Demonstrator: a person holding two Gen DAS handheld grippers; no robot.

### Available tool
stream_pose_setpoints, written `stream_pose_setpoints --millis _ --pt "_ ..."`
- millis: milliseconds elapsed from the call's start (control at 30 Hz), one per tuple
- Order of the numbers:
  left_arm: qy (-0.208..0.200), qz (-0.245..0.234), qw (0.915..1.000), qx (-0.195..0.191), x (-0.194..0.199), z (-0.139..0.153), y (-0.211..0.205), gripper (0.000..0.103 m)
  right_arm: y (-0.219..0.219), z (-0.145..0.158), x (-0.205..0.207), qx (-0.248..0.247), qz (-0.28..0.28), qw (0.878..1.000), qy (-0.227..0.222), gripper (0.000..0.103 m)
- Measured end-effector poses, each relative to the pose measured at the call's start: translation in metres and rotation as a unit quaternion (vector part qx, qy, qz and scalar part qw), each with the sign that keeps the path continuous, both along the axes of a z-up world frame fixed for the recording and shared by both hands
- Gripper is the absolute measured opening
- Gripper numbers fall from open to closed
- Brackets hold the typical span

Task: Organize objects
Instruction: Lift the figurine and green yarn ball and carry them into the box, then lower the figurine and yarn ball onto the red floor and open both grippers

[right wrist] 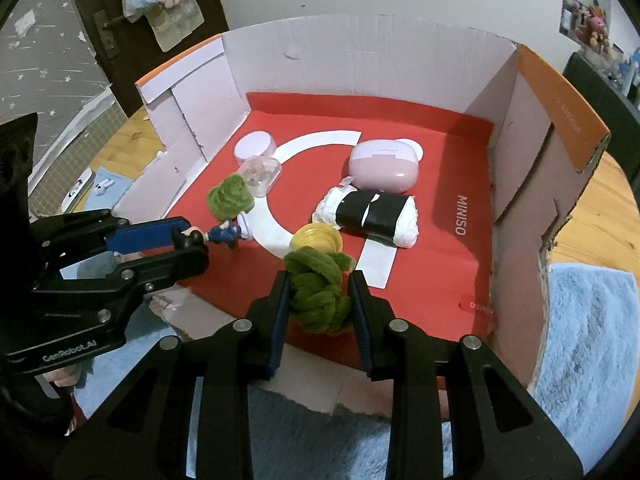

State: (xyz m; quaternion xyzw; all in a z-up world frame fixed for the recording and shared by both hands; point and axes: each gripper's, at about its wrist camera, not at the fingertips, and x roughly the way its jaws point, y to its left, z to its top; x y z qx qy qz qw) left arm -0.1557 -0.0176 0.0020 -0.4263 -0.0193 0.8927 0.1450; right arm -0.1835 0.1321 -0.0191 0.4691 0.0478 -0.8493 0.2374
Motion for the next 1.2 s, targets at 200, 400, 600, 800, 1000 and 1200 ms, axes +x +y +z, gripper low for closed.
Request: stream_pose_setpoints --millis 200,400,600,800,1000,1200 --pt "-0.009 0.009 0.9999 -0.003 -0.008 -0.006 0.000 0.030 0.002 -0.003 -0.004 -0.001 -0.007 1.000 0.000 0.028" --pt "-0.013 0.016 0.9998 -0.007 -0.012 -0.007 0.000 0.029 0.006 -0.003 -0.009 -0.001 -0.017 1.000 0.005 0.028" --pt "-0.015 0.017 0.9997 -0.008 -0.015 -0.009 0.001 0.029 0.006 -0.006 -0.012 -0.006 -0.017 1.000 0.004 0.028" --pt "-0.015 0.017 0.9997 -0.006 -0.015 -0.010 0.001 0.030 0.007 -0.008 -0.013 -0.016 -0.018 1.000 0.001 0.028" --pt "-0.015 0.016 0.9997 -0.007 -0.015 -0.010 0.002 0.030 0.007 -0.007 -0.013 -0.020 -0.017 1.000 0.001 0.028" --pt "-0.014 0.016 0.9998 -0.007 -0.015 -0.010 0.002 0.030 0.008 -0.007 -0.013 -0.020 -0.017 1.000 0.000 0.029"
